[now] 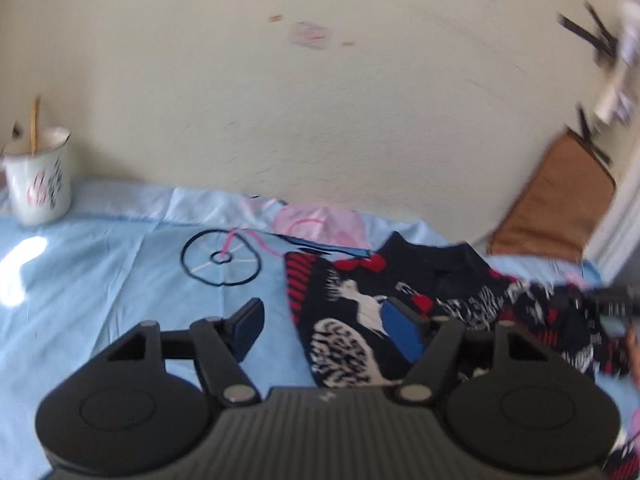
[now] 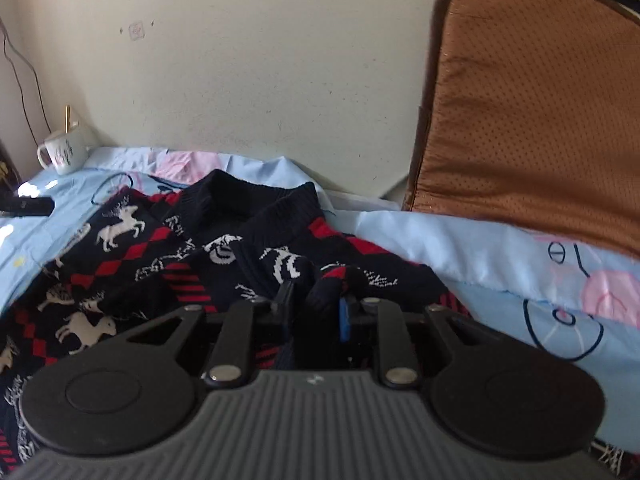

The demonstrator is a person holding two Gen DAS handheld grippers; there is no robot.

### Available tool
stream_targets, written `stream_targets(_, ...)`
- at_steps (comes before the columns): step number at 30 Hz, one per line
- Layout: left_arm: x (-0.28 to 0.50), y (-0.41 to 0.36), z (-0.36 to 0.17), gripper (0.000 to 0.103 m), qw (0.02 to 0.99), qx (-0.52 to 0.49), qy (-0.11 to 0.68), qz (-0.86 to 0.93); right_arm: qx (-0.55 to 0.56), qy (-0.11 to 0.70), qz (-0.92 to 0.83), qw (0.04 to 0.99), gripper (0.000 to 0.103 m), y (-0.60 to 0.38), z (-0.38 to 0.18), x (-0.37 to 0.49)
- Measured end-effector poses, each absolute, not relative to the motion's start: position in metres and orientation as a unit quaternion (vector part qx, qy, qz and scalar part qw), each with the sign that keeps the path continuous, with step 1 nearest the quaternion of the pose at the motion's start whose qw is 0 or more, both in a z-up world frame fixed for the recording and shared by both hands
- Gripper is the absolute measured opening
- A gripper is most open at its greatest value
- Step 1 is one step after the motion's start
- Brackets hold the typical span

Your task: Fold small clothes

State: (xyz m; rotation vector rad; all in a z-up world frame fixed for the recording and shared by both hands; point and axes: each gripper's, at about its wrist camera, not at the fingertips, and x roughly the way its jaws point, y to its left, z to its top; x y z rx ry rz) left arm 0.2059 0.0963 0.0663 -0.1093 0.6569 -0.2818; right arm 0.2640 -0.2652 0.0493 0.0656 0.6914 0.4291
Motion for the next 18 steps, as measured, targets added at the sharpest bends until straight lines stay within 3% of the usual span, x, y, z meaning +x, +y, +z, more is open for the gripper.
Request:
stream_targets(4,0.173,0.042,0.052,0.073,0.929,0.121,0.314,-0.157,0.066,0.335,0.232,0.911,0.047,-0.266,0.053,0.260)
stream_targets(5,0.171,0.035,0.045,0.073,0.926,0.152,0.313,-0.146,0.066,0.336,0.233,0.910,0.048,-0.263,0.052,0.259)
stream_targets(6,0.170,0.027,0.037,0.071,0.922,0.181,0.318,-0.129,0.068,0.337,0.236,0.909,0.048,-0.262,0.052,0.258)
stream_targets(8,0.177,0.020,0.021,0.056,0.912,0.207,0.338,-0.105,0.076,0.337,0.242,0.907,0.047,-0.260,0.052,0.257)
stream_targets(9,0.179,0.017,0.015,0.045,0.911,0.219,0.337,-0.088,0.077,0.338,0.246,0.905,0.044,-0.258,0.053,0.257)
stream_targets(10,0.178,0.017,0.012,0.029,0.917,0.228,0.321,-0.068,0.076,0.337,0.245,0.906,0.014,-0.254,0.056,0.257)
stream_targets(12,0.183,0.022,0.014,0.010,0.923,0.207,0.321,-0.042,0.095,0.322,0.260,0.905,0.012,-0.248,0.071,0.257)
stream_targets(16,0.180,0.054,0.034,0.011,0.949,0.084,0.304,0.029,0.128,0.215,0.351,0.902,0.012,-0.236,0.132,0.243)
stream_targets(18,0.182,0.074,0.032,0.017,0.945,0.020,0.321,0.054,0.125,0.164,0.392,0.897,0.012,-0.235,0.153,0.233)
